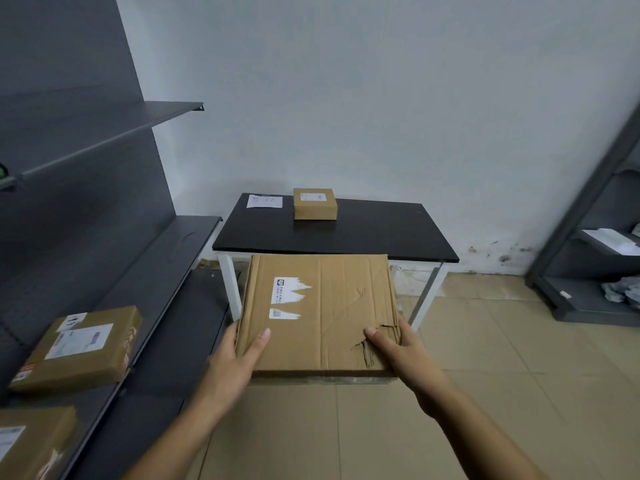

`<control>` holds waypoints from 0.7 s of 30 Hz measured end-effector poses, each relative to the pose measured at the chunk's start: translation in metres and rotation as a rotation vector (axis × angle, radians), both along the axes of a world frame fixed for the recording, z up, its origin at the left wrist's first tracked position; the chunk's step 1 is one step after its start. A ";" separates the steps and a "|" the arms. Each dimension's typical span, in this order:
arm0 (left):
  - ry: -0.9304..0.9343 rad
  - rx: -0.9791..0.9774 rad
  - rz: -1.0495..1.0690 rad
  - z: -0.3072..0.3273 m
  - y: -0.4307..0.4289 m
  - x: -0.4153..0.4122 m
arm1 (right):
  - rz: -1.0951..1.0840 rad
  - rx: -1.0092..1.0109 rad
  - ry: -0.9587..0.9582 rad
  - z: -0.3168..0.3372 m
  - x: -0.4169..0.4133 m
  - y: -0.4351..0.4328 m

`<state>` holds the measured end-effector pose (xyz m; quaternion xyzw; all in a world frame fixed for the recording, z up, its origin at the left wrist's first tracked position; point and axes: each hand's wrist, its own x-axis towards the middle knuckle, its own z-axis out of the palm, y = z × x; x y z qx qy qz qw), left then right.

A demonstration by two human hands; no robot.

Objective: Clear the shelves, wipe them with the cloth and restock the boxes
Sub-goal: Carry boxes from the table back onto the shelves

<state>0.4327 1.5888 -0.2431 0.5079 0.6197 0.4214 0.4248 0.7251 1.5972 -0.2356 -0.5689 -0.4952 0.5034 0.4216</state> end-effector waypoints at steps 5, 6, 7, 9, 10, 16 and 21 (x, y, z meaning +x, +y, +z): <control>-0.005 -0.002 -0.013 -0.013 0.065 -0.006 | 0.000 -0.032 0.000 -0.008 -0.003 0.057; 0.000 -0.005 -0.010 -0.015 0.079 -0.008 | -0.006 -0.037 0.004 -0.009 -0.005 0.069; -0.001 -0.007 -0.016 -0.015 0.094 -0.008 | -0.015 -0.037 0.002 -0.009 -0.007 0.082; -0.019 -0.015 -0.034 -0.014 0.124 -0.010 | -0.035 -0.034 -0.009 -0.005 -0.009 0.109; -0.026 -0.022 -0.041 -0.014 0.139 -0.011 | -0.042 -0.036 -0.012 -0.003 -0.010 0.123; 0.005 -0.035 -0.099 -0.009 0.221 -0.020 | -0.050 -0.032 -0.008 0.001 -0.017 0.195; 0.076 -0.078 -0.124 -0.009 0.284 -0.023 | -0.081 -0.041 -0.038 0.002 -0.016 0.249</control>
